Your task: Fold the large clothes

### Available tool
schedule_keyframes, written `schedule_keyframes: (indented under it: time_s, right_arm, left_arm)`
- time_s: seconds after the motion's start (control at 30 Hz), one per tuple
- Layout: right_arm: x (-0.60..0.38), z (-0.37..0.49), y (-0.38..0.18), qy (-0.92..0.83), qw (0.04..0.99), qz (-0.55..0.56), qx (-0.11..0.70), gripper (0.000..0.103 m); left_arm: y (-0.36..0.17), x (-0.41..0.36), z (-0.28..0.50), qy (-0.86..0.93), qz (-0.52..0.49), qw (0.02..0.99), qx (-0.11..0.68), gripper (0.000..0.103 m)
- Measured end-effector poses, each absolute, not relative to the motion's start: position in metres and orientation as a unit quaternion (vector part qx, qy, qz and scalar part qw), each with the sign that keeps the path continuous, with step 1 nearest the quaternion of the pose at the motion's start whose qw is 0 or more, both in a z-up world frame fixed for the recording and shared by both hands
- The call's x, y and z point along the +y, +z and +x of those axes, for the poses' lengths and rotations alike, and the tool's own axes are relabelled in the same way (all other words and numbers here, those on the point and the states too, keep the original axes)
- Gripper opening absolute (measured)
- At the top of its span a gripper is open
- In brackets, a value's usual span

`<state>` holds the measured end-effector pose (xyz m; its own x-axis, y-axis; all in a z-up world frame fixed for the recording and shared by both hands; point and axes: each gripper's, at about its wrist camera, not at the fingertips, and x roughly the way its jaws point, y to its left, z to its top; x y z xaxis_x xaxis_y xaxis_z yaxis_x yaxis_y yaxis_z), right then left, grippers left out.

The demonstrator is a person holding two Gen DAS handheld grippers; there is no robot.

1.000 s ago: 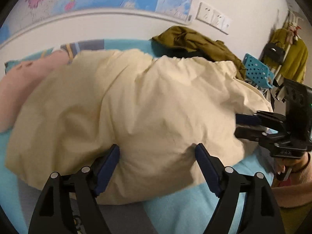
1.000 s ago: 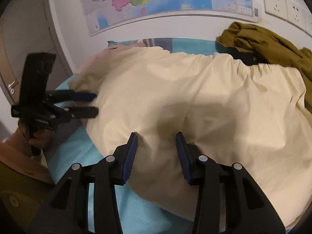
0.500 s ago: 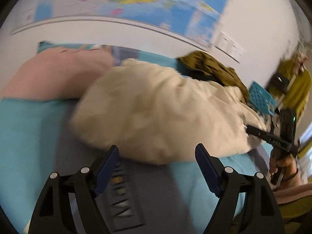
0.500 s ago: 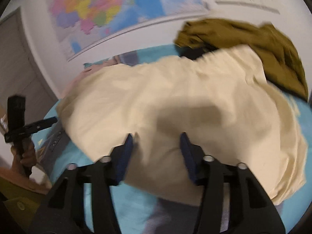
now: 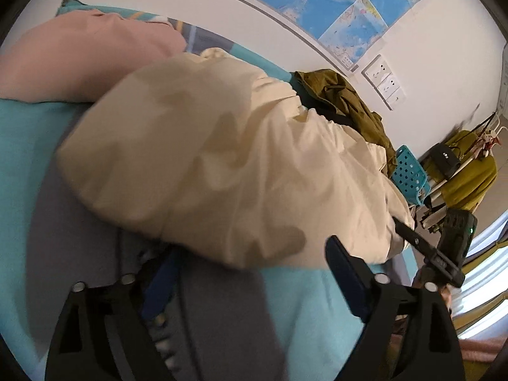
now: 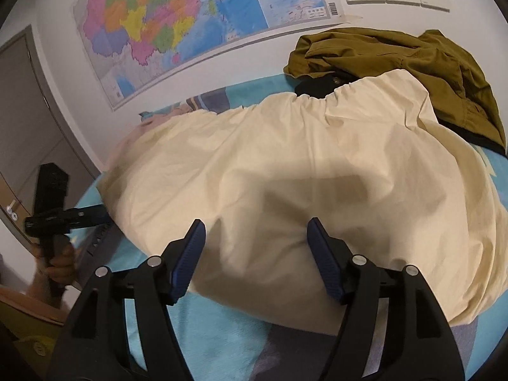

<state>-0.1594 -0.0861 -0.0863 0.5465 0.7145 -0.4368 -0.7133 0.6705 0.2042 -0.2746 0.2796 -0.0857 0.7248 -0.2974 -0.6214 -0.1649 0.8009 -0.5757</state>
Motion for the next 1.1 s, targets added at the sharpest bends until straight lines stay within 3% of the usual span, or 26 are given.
schedule_keyframes:
  time_s: [0.3, 0.47, 0.57, 0.8, 1.1]
  right_arm:
    - [-0.139, -0.172, -0.081, 0.446, 0.846, 0.112, 0.269, 0.069]
    - [-0.178, -0.182, -0.098, 0.431, 0.83, 0.167, 0.312, 0.073]
    - [-0.194, -0.181, -0.109, 0.395, 0.836, 0.187, 0.331, 0.073]
    - [-0.191, -0.161, -0.12, 0.342, 0.851, 0.2, 0.345, 0.077]
    - [-0.174, -0.14, -0.116, 0.323, 0.862, 0.217, 0.324, 0.09]
  left_arm:
    - [-0.087, 0.277, -0.233, -0.069, -0.362, 0.857, 0.359, 0.096]
    - [-0.085, 0.273, -0.224, -0.039, -0.344, 0.863, 0.367, 0.079]
    - [-0.084, 0.274, -0.223, -0.032, -0.343, 0.861, 0.375, 0.075]
    - [-0.081, 0.266, -0.221, -0.005, -0.309, 0.868, 0.387, 0.075]
    - [-0.08, 0.263, -0.221, 0.014, -0.29, 0.87, 0.398, 0.075]
